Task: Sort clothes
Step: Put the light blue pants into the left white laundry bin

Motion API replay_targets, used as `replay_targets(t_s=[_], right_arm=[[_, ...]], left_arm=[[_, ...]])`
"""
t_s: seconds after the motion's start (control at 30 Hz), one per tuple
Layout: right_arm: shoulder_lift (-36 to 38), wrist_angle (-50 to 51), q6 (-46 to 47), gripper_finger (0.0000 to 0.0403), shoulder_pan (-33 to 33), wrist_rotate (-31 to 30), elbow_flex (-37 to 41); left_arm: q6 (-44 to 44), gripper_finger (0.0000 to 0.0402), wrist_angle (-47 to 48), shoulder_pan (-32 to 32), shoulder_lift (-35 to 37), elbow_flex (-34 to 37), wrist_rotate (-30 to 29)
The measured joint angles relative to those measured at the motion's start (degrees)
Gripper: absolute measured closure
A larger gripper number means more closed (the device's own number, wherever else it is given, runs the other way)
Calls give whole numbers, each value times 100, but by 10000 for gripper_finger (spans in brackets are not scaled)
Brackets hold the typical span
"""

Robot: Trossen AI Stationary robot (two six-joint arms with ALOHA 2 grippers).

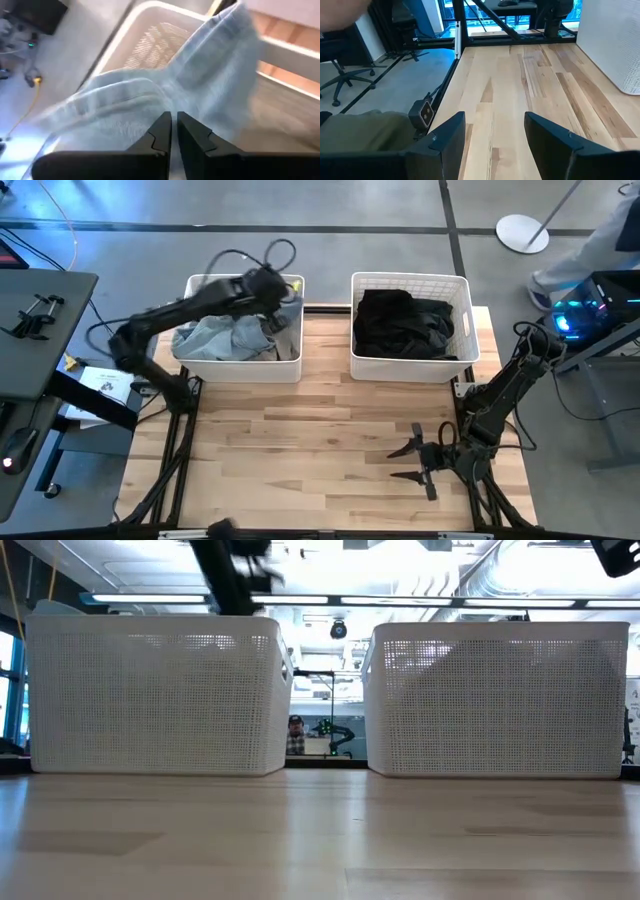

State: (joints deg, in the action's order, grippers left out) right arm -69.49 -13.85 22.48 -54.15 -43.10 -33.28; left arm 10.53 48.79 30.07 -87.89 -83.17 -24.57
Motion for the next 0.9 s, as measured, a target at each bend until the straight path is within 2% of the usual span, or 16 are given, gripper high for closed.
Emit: replay_targets(t_s=[0.1,0.2,0.33,0.4,0.57,0.77,0.9], right_arm=[[0,3,0,210,18,-29,0],[0,15,0,210,18,-45,0],[0,42,-7,210,18,-45,0],[0,42,-55,210,18,-47,0],[0,38,-148,210,18,-52,0],[0,105,-2,210,18,-39,0],[0,116,-28,210,18,-103,0]], left_arm=[[-472,386,856,-253,672,-261,-305],[-1269,398,1810,-343,1316,-278,-290],[-2251,401,3223,-127,1706,-212,-345],[-2461,401,3280,30,1826,92,-517],[-2139,401,1991,554,1755,1455,-217],[-1831,402,-556,1057,1052,3180,612],[-1728,402,-1455,1195,498,3541,762]])
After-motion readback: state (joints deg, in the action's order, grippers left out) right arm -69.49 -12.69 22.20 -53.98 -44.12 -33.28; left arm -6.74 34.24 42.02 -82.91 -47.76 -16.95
